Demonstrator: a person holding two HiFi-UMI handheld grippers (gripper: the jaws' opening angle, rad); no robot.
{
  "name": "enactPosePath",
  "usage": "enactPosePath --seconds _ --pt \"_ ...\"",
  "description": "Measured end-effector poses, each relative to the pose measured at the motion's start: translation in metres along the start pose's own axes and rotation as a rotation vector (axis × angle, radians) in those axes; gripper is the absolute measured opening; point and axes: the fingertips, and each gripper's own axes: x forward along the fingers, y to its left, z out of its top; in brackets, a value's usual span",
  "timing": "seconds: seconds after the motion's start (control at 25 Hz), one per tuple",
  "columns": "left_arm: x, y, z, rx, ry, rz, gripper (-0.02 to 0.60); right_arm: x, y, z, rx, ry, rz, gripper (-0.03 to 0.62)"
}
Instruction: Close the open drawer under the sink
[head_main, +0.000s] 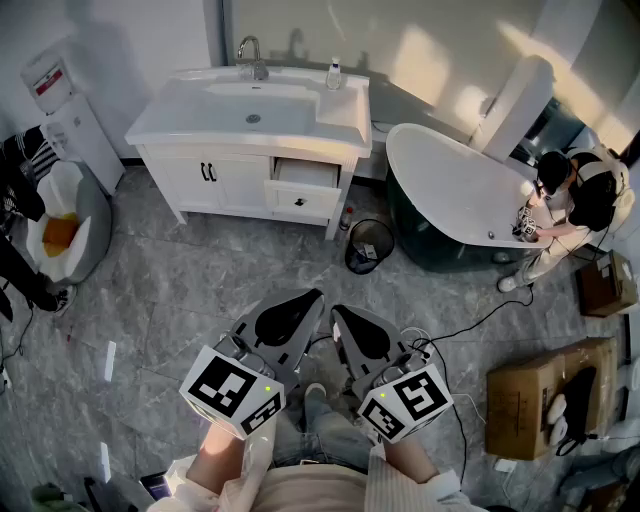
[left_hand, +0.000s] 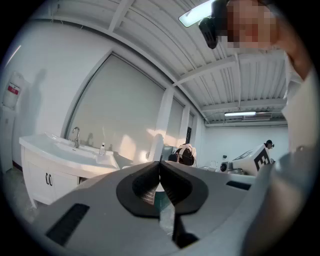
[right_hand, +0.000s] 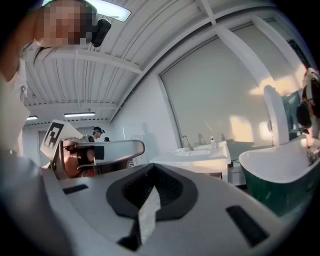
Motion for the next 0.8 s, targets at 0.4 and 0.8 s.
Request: enactPosePath --seconds 0.4,0.8 --pt "0.016 -0.023 -0.006 0.020 -0.010 0.006 0.015 -0.025 -0.022 0.001 0.015 -0.019 0.009 0.009" --pt "0.015 -0.011 -0.006 0.040 -0.002 0.088 0.015 -0.024 -0.038 -0.012 0.096 -0.004 0.054 0.009"
